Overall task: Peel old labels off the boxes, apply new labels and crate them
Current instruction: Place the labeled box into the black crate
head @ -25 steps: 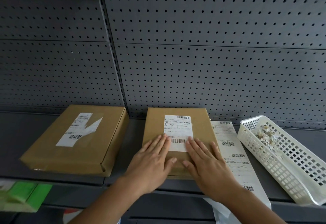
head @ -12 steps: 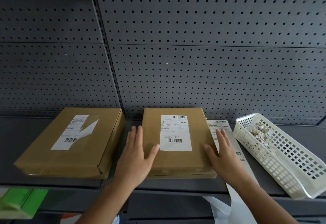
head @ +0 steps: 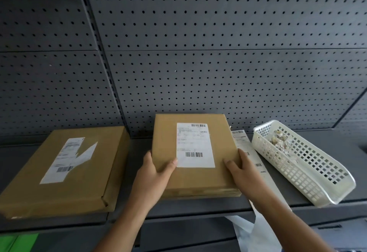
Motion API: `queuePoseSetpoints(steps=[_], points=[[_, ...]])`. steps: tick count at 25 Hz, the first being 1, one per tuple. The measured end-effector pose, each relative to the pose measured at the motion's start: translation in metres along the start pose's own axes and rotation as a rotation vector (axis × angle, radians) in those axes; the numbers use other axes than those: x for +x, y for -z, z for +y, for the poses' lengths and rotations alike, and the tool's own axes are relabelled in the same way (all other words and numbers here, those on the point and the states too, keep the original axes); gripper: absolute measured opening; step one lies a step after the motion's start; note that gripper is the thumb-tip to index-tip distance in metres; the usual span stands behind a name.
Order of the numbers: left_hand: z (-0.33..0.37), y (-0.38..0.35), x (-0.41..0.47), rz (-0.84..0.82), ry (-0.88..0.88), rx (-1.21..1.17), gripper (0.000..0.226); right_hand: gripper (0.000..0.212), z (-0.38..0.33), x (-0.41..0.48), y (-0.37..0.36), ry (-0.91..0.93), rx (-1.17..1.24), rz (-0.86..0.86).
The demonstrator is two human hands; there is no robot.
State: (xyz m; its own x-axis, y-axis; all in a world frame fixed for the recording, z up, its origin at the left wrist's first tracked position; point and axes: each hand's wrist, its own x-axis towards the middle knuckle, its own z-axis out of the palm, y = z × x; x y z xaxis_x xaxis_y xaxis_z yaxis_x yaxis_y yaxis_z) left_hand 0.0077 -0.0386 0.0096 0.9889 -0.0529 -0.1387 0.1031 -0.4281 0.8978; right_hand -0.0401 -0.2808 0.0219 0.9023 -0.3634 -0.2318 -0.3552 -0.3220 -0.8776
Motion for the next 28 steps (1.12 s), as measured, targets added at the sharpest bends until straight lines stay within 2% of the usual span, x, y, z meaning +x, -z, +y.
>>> queuePoseSetpoints(steps=[2,6,10,15,21,28], points=[[0.022,0.002,-0.004,0.016,-0.083,-0.020,0.071,0.043,-0.014,-0.015,0.017,0.042,0.041,0.075],[0.071,-0.021,-0.018,-0.044,-0.226,-0.082,0.058,0.051,-0.023,-0.049,0.068,0.117,0.080,0.242],[0.128,-0.088,-0.035,-0.166,-0.357,-0.125,0.057,0.052,0.005,-0.081,0.145,0.114,0.127,0.460],[0.186,-0.234,-0.092,-0.429,-0.486,-0.134,0.063,0.050,0.094,-0.145,0.266,0.052,0.228,0.732],[0.214,-0.434,-0.195,-0.800,-0.508,-0.123,0.067,0.035,0.226,-0.239,0.389,-0.075,0.294,1.056],[0.172,-0.600,-0.268,-1.056,-0.434,0.006,0.083,0.050,0.369,-0.296,0.439,-0.341,0.352,1.150]])
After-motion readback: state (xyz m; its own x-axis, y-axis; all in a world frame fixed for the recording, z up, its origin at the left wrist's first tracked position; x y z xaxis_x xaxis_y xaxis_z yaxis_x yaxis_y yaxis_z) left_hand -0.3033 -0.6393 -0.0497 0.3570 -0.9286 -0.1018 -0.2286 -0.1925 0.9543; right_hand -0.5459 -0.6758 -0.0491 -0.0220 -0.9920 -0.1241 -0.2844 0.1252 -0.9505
